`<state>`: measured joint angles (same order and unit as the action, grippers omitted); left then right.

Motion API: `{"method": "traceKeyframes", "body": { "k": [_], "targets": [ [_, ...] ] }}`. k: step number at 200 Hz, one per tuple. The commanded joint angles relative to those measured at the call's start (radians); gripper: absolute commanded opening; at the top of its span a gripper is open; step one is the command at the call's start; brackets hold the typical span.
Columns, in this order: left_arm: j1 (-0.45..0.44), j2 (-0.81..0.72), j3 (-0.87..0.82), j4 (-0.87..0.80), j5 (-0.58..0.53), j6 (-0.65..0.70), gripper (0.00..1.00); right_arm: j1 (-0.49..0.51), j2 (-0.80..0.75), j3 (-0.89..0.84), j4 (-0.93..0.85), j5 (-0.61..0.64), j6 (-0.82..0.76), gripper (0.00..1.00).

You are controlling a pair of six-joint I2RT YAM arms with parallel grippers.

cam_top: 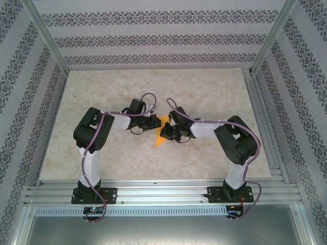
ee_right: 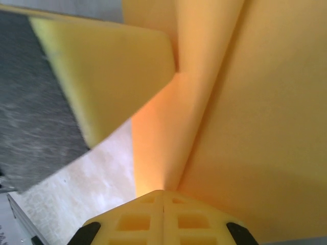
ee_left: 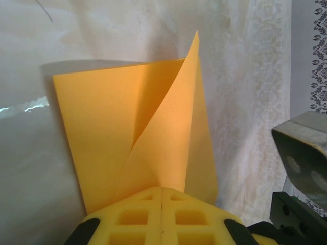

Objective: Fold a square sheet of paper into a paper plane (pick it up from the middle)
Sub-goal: Fourth fold the wing at the center of the table.

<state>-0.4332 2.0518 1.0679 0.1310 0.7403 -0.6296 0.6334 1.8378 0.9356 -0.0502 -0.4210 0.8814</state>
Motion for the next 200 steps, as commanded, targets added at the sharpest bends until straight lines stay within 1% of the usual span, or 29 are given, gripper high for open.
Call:
{"method": "traceKeyframes", "body": {
  "k": [1, 26, 53, 70, 91, 99, 132, 152, 177, 200],
  "targets": [
    [-0.003, 0.041, -0.018, -0.037, -0.067, 0.008, 0.03, 0.009, -0.03, 0.009, 0.042, -0.006, 0.017, 0.04],
    [-0.003, 0.041, -0.018, -0.037, -0.066, 0.007, 0.03, 0.006, 0.02, 0.019, 0.061, -0.034, 0.023, 0.04],
    [-0.003, 0.041, -0.018, -0.037, -0.066, 0.005, 0.03, 0.006, 0.066, 0.028, 0.048, -0.03, 0.025, 0.04],
    [-0.003, 0.042, -0.015, -0.039, -0.064, 0.007, 0.03, 0.009, 0.076, 0.028, -0.016, 0.013, 0.005, 0.04],
    [-0.003, 0.039, -0.016, -0.039, -0.067, 0.007, 0.03, 0.009, 0.063, 0.021, -0.085, 0.056, -0.018, 0.04],
    [-0.003, 0.039, -0.017, -0.039, -0.066, 0.007, 0.03, 0.009, 0.057, 0.024, -0.094, 0.053, -0.026, 0.03],
    [-0.003, 0.041, -0.016, -0.037, -0.066, 0.007, 0.03, 0.003, 0.003, 0.063, -0.058, 0.001, -0.032, 0.04],
    [-0.003, 0.042, -0.017, -0.035, -0.065, 0.006, 0.03, -0.024, -0.023, 0.075, -0.054, 0.014, -0.033, 0.05],
    [-0.004, 0.042, -0.017, -0.034, -0.064, 0.005, 0.03, -0.058, -0.018, 0.072, -0.035, 0.012, -0.034, 0.04],
    [-0.003, 0.044, -0.013, -0.036, -0.062, 0.005, 0.03, -0.064, 0.007, 0.089, -0.032, 0.007, -0.035, 0.04]
  ]
}}
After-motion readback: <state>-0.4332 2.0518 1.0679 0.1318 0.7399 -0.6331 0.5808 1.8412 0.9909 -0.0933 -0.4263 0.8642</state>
